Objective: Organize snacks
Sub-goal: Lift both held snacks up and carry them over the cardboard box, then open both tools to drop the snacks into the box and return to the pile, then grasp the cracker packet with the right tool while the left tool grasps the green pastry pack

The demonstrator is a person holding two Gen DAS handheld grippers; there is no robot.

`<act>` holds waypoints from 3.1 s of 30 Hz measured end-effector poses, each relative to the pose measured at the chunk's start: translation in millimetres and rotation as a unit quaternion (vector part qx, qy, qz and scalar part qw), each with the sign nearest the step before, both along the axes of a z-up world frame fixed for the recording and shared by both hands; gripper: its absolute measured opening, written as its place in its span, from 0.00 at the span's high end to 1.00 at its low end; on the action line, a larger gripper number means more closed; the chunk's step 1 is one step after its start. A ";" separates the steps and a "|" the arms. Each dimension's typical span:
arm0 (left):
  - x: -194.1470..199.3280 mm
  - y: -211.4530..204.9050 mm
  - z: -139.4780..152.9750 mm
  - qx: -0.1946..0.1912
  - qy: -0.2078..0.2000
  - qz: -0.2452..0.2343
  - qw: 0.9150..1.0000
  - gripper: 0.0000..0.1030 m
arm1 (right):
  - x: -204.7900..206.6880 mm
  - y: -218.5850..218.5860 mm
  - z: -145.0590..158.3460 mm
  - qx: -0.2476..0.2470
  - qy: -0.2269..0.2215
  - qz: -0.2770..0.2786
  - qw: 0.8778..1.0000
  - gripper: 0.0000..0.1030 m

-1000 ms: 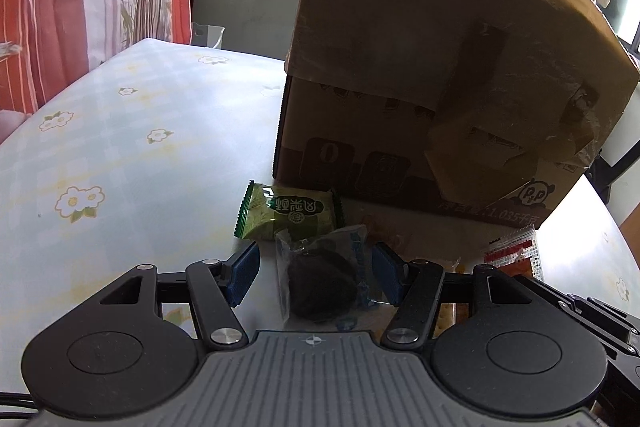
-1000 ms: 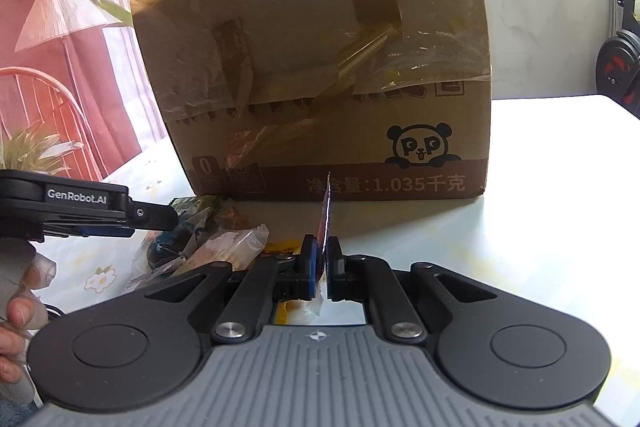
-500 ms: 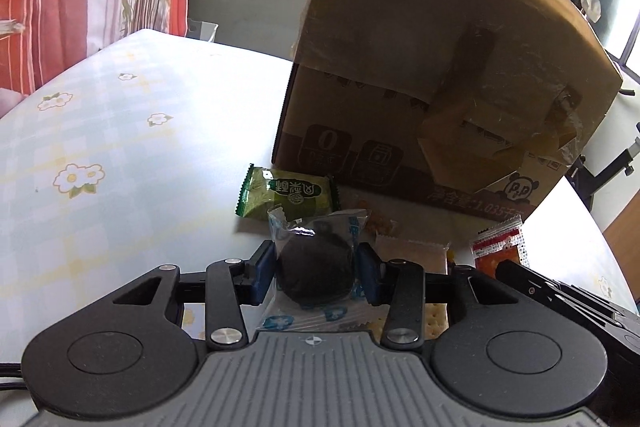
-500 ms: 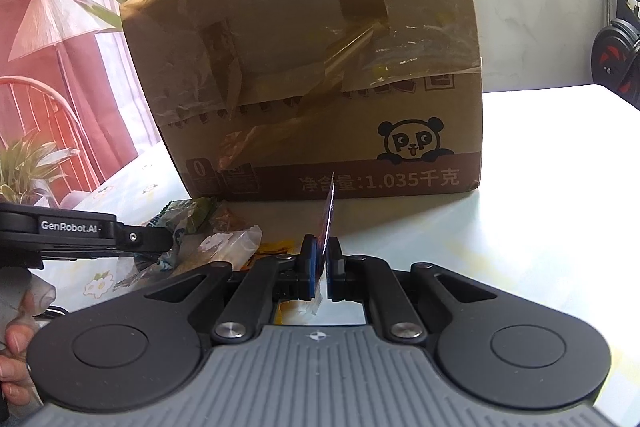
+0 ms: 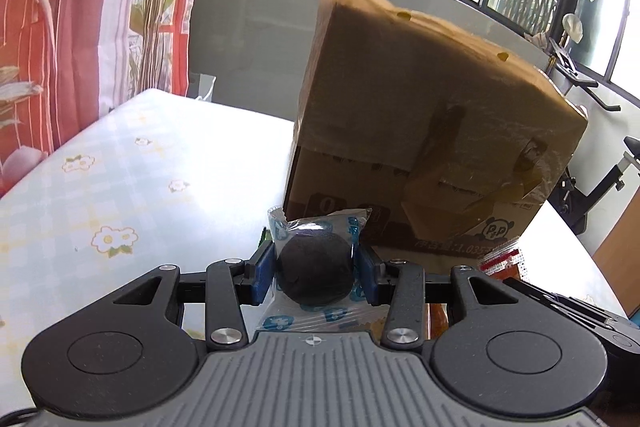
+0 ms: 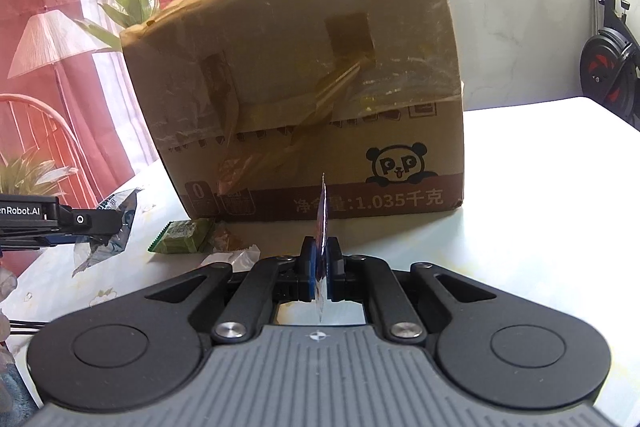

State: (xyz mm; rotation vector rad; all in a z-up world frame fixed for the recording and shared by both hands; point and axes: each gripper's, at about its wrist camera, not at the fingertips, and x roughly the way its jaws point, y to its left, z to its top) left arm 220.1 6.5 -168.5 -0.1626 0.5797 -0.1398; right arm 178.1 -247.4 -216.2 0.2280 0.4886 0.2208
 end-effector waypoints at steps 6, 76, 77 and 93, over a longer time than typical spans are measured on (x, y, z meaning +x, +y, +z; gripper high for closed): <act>1.7 -1.7 41.7 0.009 -0.065 -0.020 0.998 0.55 | -12.3 -9.5 41.5 0.015 -0.068 -0.006 0.998 0.95; 33.4 84.1 44.7 0.067 -0.043 -0.035 0.996 0.26 | 28.5 98.6 18.5 -0.048 0.104 0.024 0.993 0.55; 33.3 84.9 42.2 0.066 -0.041 -0.035 0.996 0.26 | 29.8 101.7 15.7 -0.054 0.113 0.026 0.992 0.55; 38.8 80.9 4.5 0.049 0.007 -0.023 0.999 0.26 | 37.2 133.8 -8.8 -0.144 0.117 0.067 0.980 0.50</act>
